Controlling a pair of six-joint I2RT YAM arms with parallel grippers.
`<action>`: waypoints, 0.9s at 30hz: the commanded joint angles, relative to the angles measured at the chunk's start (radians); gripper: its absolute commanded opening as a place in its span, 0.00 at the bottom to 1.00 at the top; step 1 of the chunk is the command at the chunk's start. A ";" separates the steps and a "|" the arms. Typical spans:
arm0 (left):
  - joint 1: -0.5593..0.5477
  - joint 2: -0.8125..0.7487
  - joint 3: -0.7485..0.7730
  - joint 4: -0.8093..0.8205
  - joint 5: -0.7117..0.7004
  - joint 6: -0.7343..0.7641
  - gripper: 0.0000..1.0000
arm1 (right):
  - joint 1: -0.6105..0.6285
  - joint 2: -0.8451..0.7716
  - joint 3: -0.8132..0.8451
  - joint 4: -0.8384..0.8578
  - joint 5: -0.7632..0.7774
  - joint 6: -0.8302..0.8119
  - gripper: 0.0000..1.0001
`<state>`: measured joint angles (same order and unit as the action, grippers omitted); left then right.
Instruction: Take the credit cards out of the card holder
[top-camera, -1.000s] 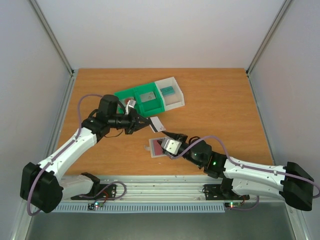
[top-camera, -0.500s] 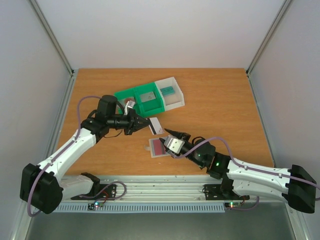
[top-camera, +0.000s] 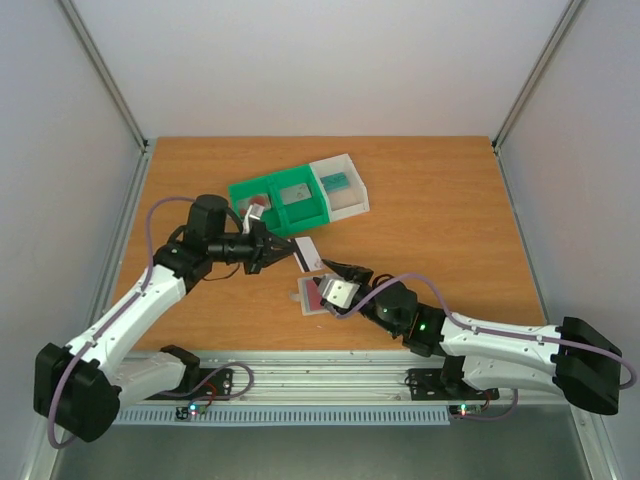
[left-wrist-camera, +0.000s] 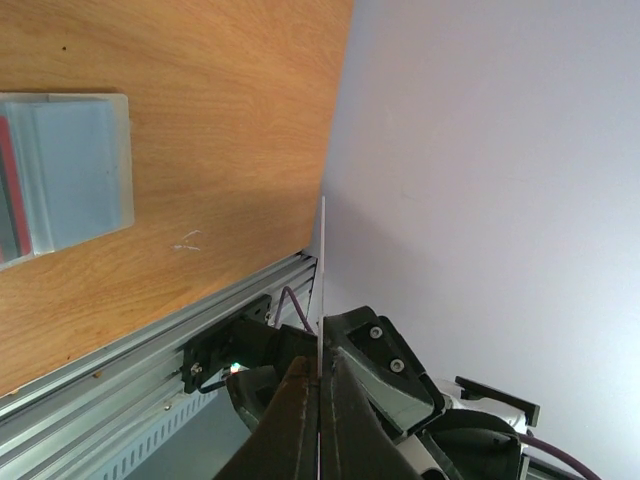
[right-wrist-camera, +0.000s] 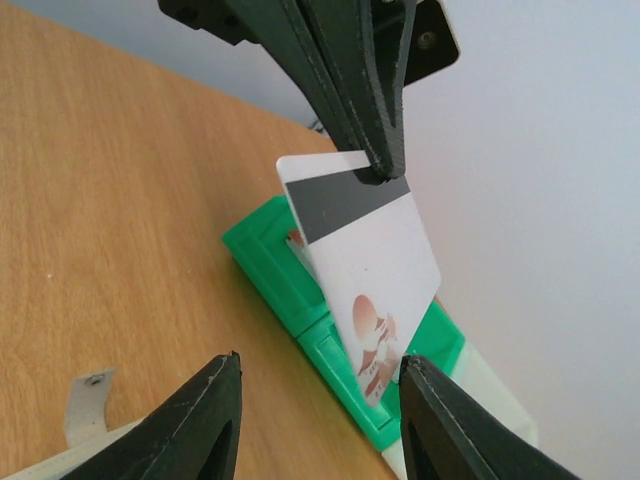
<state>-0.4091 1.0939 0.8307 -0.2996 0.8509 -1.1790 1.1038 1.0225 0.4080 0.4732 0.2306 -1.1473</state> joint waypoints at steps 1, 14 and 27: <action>0.004 -0.031 -0.025 0.022 0.018 -0.021 0.00 | 0.036 0.016 0.033 0.095 0.056 -0.063 0.43; 0.006 -0.062 -0.097 0.165 0.056 -0.118 0.00 | 0.096 0.094 0.047 0.141 0.109 -0.154 0.01; 0.005 -0.120 0.093 -0.104 -0.089 0.192 0.98 | 0.091 -0.057 0.297 -0.420 0.113 0.267 0.01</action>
<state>-0.4080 1.0191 0.8158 -0.2882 0.8467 -1.1568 1.1957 0.9829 0.5247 0.3328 0.2962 -1.1099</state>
